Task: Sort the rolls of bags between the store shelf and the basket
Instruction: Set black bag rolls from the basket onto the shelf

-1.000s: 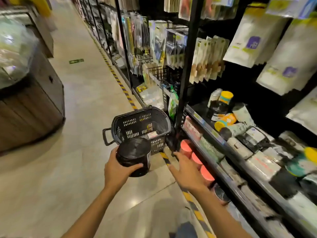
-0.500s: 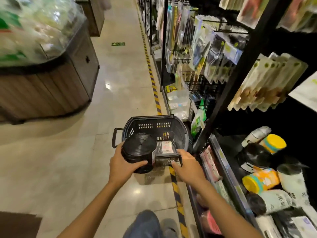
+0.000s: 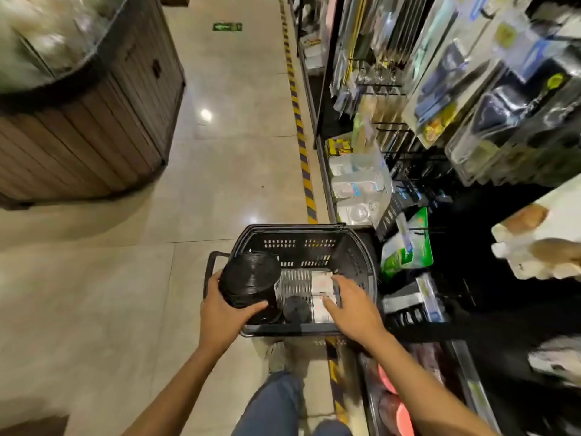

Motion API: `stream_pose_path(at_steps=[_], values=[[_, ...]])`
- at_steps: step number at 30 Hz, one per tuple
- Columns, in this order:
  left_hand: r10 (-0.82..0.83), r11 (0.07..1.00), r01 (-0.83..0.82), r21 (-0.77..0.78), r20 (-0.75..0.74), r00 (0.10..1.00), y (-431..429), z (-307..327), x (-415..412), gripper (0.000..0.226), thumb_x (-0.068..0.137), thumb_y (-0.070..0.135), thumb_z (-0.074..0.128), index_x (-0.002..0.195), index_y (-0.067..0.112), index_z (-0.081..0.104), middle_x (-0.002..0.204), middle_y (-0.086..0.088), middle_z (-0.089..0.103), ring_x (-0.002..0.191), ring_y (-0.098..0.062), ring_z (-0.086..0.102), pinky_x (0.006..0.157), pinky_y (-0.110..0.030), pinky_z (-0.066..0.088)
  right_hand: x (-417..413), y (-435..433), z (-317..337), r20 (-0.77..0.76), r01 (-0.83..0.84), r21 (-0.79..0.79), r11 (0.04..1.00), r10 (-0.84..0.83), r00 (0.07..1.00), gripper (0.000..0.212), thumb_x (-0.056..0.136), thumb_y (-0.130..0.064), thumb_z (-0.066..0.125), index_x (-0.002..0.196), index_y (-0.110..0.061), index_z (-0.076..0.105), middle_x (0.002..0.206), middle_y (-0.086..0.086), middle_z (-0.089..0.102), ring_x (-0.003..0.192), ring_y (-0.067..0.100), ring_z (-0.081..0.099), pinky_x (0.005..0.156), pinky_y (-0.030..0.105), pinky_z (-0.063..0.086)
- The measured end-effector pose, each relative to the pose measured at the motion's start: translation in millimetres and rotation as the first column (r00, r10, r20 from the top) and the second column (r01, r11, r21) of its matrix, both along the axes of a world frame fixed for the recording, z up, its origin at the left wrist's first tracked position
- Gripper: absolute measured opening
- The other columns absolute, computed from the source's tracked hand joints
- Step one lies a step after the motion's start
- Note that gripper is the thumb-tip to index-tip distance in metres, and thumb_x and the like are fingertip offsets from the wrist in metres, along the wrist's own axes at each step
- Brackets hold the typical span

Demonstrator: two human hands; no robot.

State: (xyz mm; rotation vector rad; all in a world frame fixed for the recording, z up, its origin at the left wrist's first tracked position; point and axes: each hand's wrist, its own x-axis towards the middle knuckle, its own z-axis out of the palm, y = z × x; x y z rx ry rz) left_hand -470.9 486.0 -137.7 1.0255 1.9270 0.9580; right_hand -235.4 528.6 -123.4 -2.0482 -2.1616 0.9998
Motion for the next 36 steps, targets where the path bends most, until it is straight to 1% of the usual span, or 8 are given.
stream_pose_path(at_steps=[8,16,19,21,25,28,31,36], values=[[-0.021,0.991,0.018,-0.133,-0.022,1.0,102.9,-88.8,-17.8,0.102,0.048,0.026,0.093,0.133,0.014,0.039,0.124,-0.008,0.058,0.113,-0.025,0.057,0.097,-0.031,0.044,-39.0,147.7,-76.0,0.023,-0.134,0.043,0.99,0.133,0.991,0.054,0.098,-0.036,0.044,0.146,-0.015,0.031,0.148,0.004,0.038,0.136,0.02,0.034,0.11,0.029,0.026],[-0.033,0.977,0.026,-0.211,-0.032,0.999,165.3,-263.5,-12.6,0.103,0.048,0.027,0.093,0.132,0.014,0.035,0.123,-0.002,0.053,0.111,-0.017,0.051,0.096,-0.026,0.039,-86.8,269.3,-255.9,0.18,-0.399,0.098,0.912,0.378,0.908,0.054,0.098,-0.036,0.042,0.145,-0.011,0.029,0.149,0.009,0.033,0.138,0.025,0.028,0.112,0.033,0.021],[-0.058,0.978,0.048,-0.205,-0.043,0.997,185.4,-321.4,-14.2,0.105,0.047,0.027,0.093,0.132,0.012,0.034,0.125,-0.005,0.054,0.115,-0.018,0.052,0.098,-0.027,0.04,-90.8,282.4,-310.7,0.258,-0.494,0.205,0.845,0.44,0.86,0.06,0.091,-0.033,0.059,0.14,-0.004,0.04,0.143,0.017,0.042,0.134,0.035,0.036,0.113,0.045,0.027],[-0.063,0.973,0.051,-0.225,-0.045,0.997,192.6,-364.5,-16.2,0.106,0.047,0.028,0.093,0.132,0.014,0.033,0.126,-0.004,0.053,0.117,-0.016,0.051,0.099,-0.026,0.039,-91.4,282.0,-350.9,0.277,-0.489,0.342,0.803,0.411,0.869,0.059,0.082,-0.032,0.069,0.129,-0.001,0.052,0.129,0.02,0.055,0.121,0.04,0.051,0.103,0.051,0.04],[-0.085,0.967,0.072,-0.243,-0.044,0.995,203.0,-424.1,-18.2,0.103,0.047,0.027,0.093,0.131,0.014,0.034,0.118,0.004,0.052,0.109,-0.007,0.049,0.094,-0.017,0.036,-89.1,285.1,-390.5,0.28,-0.447,0.529,0.721,0.349,0.894,0.052,0.085,-0.037,0.057,0.125,-0.004,0.054,0.122,0.017,0.058,0.111,0.036,0.055,0.102,0.047,0.038],[-0.107,0.96,0.1,-0.26,-0.015,0.994,205.3,-460.8,-18.1,0.103,0.048,0.029,0.093,0.131,0.017,0.032,0.122,0.004,0.053,0.114,-0.009,0.05,0.098,-0.021,0.038,-88.6,295.9,-408.0,0.223,-0.389,0.684,0.618,0.331,0.917,0.045,0.086,-0.038,0.055,0.118,-0.006,0.054,0.112,0.016,0.061,0.101,0.033,0.055,0.094,0.041,0.037],[-0.093,0.951,0.089,-0.298,-0.001,0.996,206.2,-490.6,-14.3,0.106,0.048,0.035,0.092,0.132,0.023,0.028,0.129,-0.001,0.052,0.12,-0.015,0.05,0.104,-0.034,0.042,-89.4,297.4,-423.0,0.221,-0.35,0.775,0.526,0.292,0.93,0.043,0.086,-0.04,0.057,0.115,-0.01,0.051,0.109,0.014,0.063,0.099,0.03,0.052,0.09,0.039,0.04],[-0.058,0.937,0.047,-0.345,-0.022,0.998,209.0,-528.0,-1.9,0.102,0.051,0.034,0.091,0.13,0.016,0.03,0.126,-0.007,0.054,0.117,-0.021,0.053,0.099,-0.036,0.045,-92.9,298.0,-428.2,0.204,-0.309,0.824,0.476,0.259,0.944,0.04,0.082,-0.041,0.062,0.107,-0.009,0.059,0.103,0.012,0.065,0.092,0.032,0.059,0.085,0.039,0.045]])
